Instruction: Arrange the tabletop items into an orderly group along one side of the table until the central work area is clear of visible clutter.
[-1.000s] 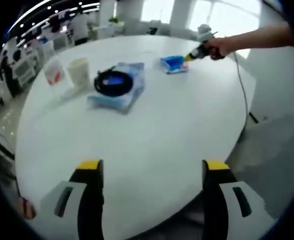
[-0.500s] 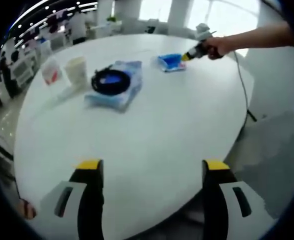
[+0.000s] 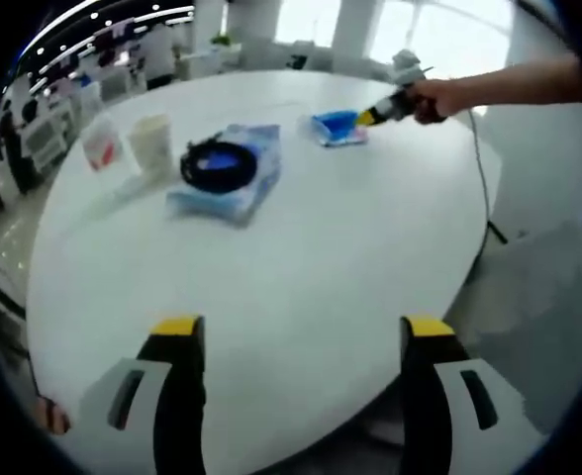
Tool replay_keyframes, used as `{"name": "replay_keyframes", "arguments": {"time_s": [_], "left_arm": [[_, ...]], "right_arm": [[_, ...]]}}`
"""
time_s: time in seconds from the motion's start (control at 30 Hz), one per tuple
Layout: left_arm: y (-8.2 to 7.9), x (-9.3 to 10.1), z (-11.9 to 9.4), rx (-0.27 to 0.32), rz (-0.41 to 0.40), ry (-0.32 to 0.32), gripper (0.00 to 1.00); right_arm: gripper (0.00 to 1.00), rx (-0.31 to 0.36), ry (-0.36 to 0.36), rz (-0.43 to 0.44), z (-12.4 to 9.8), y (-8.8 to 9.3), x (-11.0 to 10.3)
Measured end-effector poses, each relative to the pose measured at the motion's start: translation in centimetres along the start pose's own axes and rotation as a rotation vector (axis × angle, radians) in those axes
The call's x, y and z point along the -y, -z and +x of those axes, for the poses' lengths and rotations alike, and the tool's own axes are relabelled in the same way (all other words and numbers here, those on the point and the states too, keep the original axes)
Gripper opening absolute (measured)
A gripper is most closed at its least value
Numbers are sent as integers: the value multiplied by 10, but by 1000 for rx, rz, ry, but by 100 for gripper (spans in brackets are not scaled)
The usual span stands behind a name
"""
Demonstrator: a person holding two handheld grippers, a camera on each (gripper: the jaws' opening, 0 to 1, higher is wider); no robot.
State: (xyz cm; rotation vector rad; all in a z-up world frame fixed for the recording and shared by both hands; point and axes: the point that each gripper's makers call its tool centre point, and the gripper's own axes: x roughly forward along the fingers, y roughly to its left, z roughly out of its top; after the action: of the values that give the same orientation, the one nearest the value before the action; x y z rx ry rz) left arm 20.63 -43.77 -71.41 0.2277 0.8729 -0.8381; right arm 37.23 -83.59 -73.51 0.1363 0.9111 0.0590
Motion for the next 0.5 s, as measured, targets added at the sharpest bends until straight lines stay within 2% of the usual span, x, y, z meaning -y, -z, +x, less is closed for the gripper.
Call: {"name": "replay_keyframes", "arguments": {"time_s": [0.17,0.5], "left_arm": [[-4,1,-1,15,-2,4,78],[-13,4,-4,51,-2,13,79]], "right_arm": [[54,11,-21,-45,-11,-1,-11],[60,23,-38,-68,-30,5,-28]]}}
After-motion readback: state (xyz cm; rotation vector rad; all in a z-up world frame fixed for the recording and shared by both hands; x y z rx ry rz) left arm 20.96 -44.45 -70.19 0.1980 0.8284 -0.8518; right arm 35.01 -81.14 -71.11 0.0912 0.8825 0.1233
